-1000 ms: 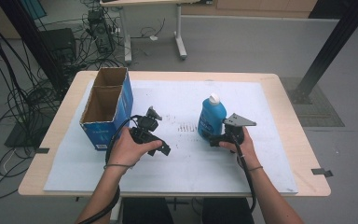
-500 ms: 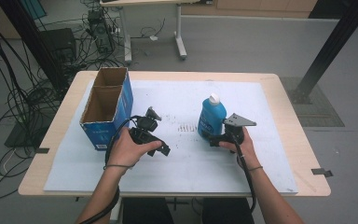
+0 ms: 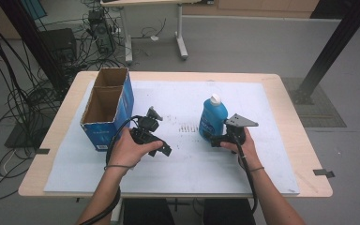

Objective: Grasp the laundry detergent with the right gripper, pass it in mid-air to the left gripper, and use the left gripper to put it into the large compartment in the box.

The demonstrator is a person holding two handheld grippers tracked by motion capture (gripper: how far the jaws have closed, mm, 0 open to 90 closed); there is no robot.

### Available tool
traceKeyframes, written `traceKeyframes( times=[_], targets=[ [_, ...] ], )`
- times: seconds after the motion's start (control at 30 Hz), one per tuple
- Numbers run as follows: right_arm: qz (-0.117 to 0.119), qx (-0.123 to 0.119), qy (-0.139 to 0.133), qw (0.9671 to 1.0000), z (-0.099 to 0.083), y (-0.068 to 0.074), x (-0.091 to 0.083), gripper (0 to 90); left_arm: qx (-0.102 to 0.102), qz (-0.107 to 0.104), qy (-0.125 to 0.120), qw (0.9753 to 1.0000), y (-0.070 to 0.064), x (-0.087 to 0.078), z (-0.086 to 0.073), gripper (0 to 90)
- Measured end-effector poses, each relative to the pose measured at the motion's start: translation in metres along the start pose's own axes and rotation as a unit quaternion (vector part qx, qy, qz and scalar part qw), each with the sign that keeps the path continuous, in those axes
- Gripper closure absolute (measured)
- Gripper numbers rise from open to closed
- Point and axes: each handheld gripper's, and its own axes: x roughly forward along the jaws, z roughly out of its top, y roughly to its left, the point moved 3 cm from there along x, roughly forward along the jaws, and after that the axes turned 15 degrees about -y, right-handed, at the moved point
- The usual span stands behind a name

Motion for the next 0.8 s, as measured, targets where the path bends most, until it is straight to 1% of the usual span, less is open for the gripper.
traceKeyframes(
  times=[0.8],
  targets=[
    [-0.002, 0.003, -0.002, 1.0, 0.0002, 0.0003, 0.0004, 4.4, 0.0, -0.001, 0.002, 1.0, -0.0004, 0.0, -0.0007, 9.2]
  ],
)
